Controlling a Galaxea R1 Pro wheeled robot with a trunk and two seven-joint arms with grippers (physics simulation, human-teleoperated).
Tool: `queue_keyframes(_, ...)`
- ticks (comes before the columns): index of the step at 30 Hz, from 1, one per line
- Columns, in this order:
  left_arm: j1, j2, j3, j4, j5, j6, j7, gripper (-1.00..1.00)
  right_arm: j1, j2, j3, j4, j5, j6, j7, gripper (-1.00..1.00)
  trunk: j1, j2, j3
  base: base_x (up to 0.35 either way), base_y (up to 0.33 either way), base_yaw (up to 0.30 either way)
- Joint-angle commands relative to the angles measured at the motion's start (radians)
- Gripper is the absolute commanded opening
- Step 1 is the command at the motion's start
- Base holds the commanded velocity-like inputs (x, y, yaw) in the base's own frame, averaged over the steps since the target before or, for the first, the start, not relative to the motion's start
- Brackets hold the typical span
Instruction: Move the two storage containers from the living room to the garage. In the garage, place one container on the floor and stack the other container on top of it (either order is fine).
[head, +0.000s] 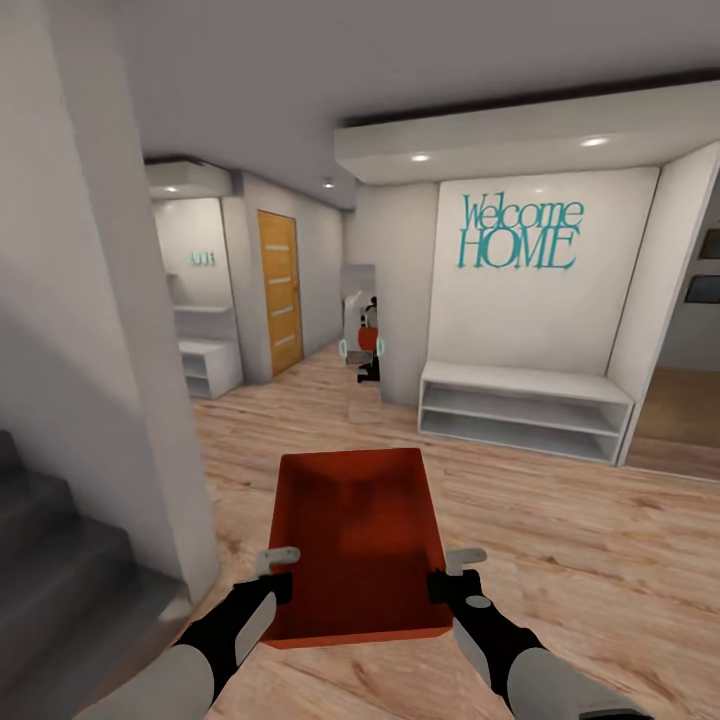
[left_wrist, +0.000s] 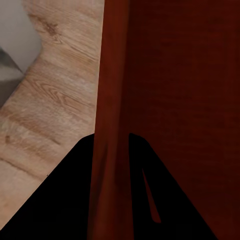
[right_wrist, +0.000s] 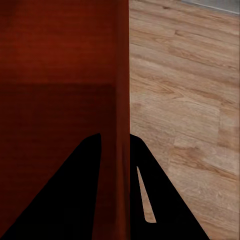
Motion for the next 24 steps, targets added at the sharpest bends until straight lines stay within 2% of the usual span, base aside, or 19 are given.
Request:
queue_keyframes(1, -0.001, 0.057, 0.065, -0.005, -0.028, -0.006, 0.02, -1.0, 0.0, -0.004, -0.018, 0.003, 0.005, -0.003, -0.008, -1.0, 0.001, -0.001, -0.002, 0.322, 0.0, 0.0)
queue_keyframes(24, -0.001, 0.057, 0.065, -0.005, -0.029, -0.006, 0.02, -1.0, 0.0, -0.004, -0.018, 0.003, 0.002, -0.003, -0.007, -1.0, 0.001, -0.001, -0.002, 0.322, 0.0, 0.0)
